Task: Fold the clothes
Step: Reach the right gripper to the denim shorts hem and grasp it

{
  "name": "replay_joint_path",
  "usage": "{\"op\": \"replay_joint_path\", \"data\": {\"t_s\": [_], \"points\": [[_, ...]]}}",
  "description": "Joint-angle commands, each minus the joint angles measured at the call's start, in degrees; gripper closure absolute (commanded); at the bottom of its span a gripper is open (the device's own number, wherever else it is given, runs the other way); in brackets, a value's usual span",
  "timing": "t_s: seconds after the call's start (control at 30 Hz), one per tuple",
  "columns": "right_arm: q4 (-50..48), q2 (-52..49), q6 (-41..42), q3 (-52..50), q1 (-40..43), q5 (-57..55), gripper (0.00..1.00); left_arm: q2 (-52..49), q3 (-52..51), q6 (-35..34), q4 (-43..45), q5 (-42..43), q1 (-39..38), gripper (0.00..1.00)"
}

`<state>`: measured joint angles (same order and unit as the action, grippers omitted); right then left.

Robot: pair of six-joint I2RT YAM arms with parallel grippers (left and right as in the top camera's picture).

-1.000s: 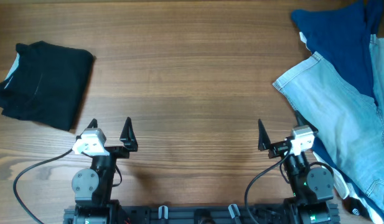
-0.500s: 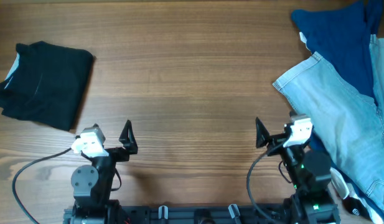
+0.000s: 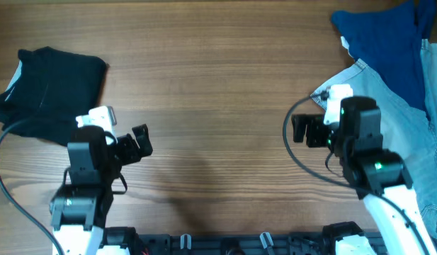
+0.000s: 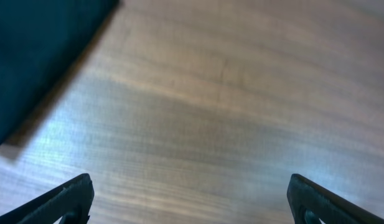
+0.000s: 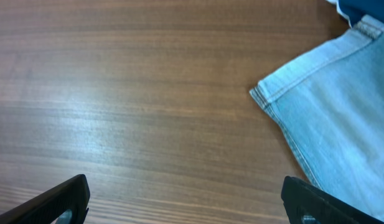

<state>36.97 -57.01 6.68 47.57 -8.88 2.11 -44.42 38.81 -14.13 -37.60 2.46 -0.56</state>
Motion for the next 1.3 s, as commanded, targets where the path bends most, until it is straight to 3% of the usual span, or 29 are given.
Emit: {"op": "replay_joint_path", "data": {"t_s": [0.0, 0.1, 0.23, 0.4, 0.53, 0.6, 0.7, 0.77, 0.8, 1.03, 1.17, 1.27], "points": [[-1.2, -2.1, 1.6, 2.3, 0.4, -5.7, 0.0, -2.6, 3.7, -0.5, -1.1, -0.1, 0.4, 0.0], [-1.2, -6.8, 5.4, 2.3, 3.0, -22.3, 0.01, -2.8, 3.7, -0.5, -1.1, -0.1, 0.4, 0.0], [-2.1, -17.6, 2.2, 2.3, 7.5, -22.2, 0.02, -2.8, 3.7, -0.5, -1.0, -0.1, 0.4, 0.0], [-11.0, -33.3, -0.5, 2.3, 9.5, -22.2, 0.15, -2.8, 3.7, -0.5, -1.0, -0.1, 0.4, 0.0], [-15.1, -39.6, -0.6, 2.3, 9.5, -22.2, 0.24, -2.8, 3.7, -0.5, -1.0, -0.1, 0.4, 0.0], [-15.8, -41.0, -0.6, 2.3, 9.5, -22.2, 0.42, -2.8, 3.7, -0.5, -1.0, -0.1, 0.4, 0.0], [-17.2, -41.2, -0.5, 2.3, 9.5, -22.2, 0.5, -2.8, 3.7, -0.5, -1.0, -0.1, 0.4, 0.0], [-17.4, -41.2, -0.4, 2.3, 9.5, -22.2, 0.92, -2.8, 3.7, -0.5, -1.0, -0.1, 0.4, 0.0], [-17.4, -41.1, -0.4, 2.3, 9.5, -22.2, 0.96, -2.8, 3.7, -0.5, -1.0, -0.1, 0.4, 0.0], [-14.1, -30.6, -1.2, 6.6, 9.5, -21.4, 0.96, -2.8, 3.7, -0.5, -1.0, -0.1, 0.4, 0.0], [-10.6, -20.3, -8.4, 11.3, 8.0, -0.7, 0.96, -2.8, 3.7, -0.5, -1.0, -0.1, 0.4, 0.0], [-11.8, -16.5, -8.5, 11.3, 3.8, 9.9, 0.96, -2.8, 3.7, -0.5, -1.0, -0.1, 0.4, 0.0]]}}
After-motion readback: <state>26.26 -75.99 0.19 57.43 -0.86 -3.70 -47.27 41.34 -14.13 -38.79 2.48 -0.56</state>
